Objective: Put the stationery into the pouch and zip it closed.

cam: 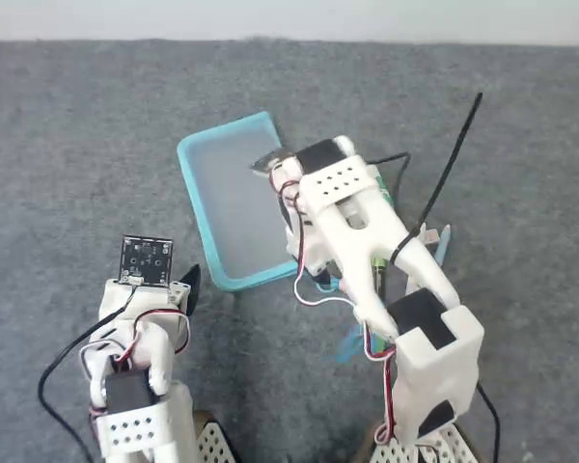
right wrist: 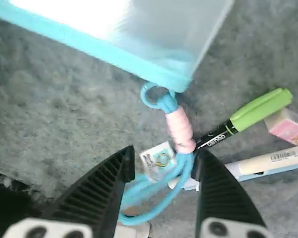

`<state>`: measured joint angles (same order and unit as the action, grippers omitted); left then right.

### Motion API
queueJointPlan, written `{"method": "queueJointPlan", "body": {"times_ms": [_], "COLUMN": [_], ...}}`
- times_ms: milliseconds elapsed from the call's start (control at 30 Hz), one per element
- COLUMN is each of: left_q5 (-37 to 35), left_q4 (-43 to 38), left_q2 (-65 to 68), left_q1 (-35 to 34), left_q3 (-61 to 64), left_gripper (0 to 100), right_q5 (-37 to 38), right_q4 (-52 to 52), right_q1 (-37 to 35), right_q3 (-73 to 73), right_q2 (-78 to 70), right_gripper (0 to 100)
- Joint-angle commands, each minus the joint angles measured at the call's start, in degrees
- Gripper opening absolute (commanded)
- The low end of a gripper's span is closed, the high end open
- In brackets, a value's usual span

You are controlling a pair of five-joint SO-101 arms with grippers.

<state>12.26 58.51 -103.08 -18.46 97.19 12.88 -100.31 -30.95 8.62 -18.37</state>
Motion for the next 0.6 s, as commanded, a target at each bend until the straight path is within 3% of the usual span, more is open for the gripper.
{"method": "queueJointPlan", "body": {"times_ms": [0,133,267,400,567], "left_q5": [-0.35,-0.35,-0.35,-0.35,-0.35], "left_q4": [-1.58,-1.58,-1.58,-0.88,-1.05], "left_q2": [-1.05,-1.05,-1.05,-1.05,-1.05], "left_q1": [0.0,0.0,0.0,-0.18,0.0], "left_q3": [-0.66,-0.66,-0.66,-0.66,-0.66], "left_gripper": [27,27,27,27,27], "right_q5": [0.18,0.62,-0.18,-0.88,-1.14], "right_q4": [-0.84,1.71,14.64,29.41,45.14], "right_q1": [0.84,3.3,4.26,4.18,4.26], "right_q3": [0.18,-0.09,-5.01,-18.11,-37.19], "right_q2": [4.35,4.62,4.97,8.57,24.84], "right_gripper": [19.1,19.1,19.1,19.1,19.1]}}
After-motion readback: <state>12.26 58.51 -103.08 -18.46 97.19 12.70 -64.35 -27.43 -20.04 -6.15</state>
